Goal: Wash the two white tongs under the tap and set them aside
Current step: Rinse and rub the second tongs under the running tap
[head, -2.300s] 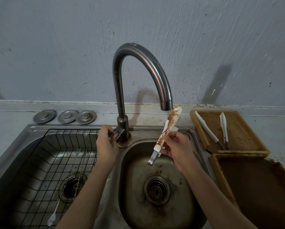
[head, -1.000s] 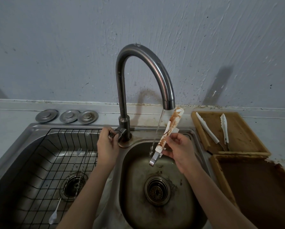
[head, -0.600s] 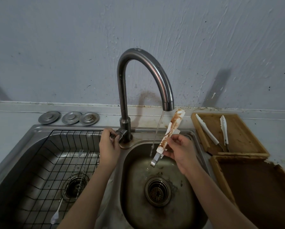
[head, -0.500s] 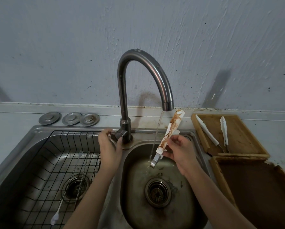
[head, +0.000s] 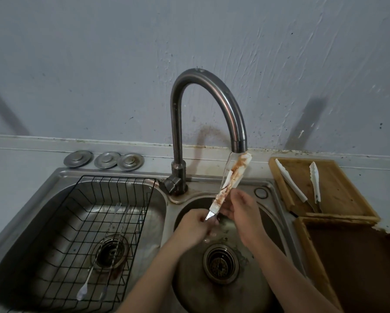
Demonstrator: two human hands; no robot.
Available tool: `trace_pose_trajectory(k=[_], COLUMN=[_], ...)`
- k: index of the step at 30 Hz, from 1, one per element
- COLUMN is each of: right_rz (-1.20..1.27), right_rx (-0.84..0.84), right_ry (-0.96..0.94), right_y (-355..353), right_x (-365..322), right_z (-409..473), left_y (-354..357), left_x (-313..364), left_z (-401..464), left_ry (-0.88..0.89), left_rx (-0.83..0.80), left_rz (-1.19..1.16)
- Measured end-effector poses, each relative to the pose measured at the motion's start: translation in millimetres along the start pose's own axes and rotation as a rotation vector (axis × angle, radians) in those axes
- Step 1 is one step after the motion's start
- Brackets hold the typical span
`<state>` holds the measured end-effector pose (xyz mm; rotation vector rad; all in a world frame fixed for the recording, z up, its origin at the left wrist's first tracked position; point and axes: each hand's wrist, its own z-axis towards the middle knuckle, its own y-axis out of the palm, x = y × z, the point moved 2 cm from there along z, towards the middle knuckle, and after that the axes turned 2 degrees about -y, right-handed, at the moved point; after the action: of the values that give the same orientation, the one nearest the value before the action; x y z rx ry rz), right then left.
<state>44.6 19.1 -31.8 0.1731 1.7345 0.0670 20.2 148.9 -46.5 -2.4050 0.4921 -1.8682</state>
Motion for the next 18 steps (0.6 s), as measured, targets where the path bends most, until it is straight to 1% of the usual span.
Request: trace_pose_trajectory(k=[2, 3, 5, 7, 10, 12, 15, 18], right_rz=[-0.039, -0.098, -0.168, -0.120, -0.094, -0.102, -0.113, -0.055], right_rx=[-0.097, -0.112, -0.078, -0.065, -0.118, -0.131, -0.074, -0.109], right_ry=[-0.006, -0.009, -0.004, 0.015, 0.012, 0.007, 0.006, 0.007], right_y=[2.6, 4.1, 5.6, 6.5, 6.3, 7.8, 7.2, 4.5], right_x=[5.1, 8.4, 13.9, 15.3, 14.4, 12.9, 11.4, 9.2], right_z=[-7.9, -10.3, -11.6, -11.7, -11.1, -11.0, -8.8, -8.2], left_y=[-2.7, -3.5, -3.3, -3.4, -5.5, -5.9, -3.4, -3.9], left_x=[1.3, 1.4, 1.0, 0.3, 1.4, 2.9, 6.5, 8.9], left_z=[-1.9, -2.7, -3.7, -4.2, -4.5, -4.2, -3.6, -5.1], left_ry=[-0.070, -0.086, -0.108, -0.136, -0.154, -0.144, -0.125, -0.113], left_rx=[-0.073, -0.089, -0.096, -0.088, -0.071, -0.065, -0.062, -0.057], left_rz=[0.000, 0.026, 0.077, 0.088, 0.074, 0.085, 0.098, 0.097])
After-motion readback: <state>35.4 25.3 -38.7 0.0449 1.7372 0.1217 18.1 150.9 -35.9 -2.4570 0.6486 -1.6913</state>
